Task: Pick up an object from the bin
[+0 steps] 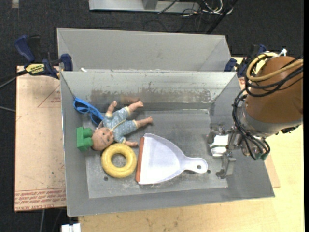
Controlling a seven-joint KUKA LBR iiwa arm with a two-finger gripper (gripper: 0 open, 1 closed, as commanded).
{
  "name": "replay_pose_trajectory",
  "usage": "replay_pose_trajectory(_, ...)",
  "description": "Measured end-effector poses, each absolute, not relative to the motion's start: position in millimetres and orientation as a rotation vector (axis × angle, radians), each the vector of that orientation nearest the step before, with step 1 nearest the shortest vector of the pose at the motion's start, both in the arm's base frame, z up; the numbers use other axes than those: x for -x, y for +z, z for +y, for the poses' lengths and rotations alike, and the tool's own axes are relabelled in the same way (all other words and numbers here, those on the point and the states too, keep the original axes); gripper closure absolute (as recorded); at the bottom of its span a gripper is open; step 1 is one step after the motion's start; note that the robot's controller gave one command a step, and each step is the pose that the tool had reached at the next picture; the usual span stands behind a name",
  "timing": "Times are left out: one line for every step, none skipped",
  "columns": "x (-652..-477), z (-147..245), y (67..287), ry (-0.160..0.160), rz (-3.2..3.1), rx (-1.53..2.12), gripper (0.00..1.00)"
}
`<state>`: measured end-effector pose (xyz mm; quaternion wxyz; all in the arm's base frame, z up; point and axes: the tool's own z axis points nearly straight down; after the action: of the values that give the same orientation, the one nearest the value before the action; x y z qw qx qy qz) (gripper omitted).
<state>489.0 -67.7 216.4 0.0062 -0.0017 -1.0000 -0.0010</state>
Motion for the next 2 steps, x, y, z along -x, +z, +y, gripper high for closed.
replay_pose_trajectory(-490.6, -67, 220, -0.002, -3.137, 0.001, 0.00)
replay_pose_trajectory(-487.8, -42, 165, -0.004, -3.130, -0.083, 0.00)
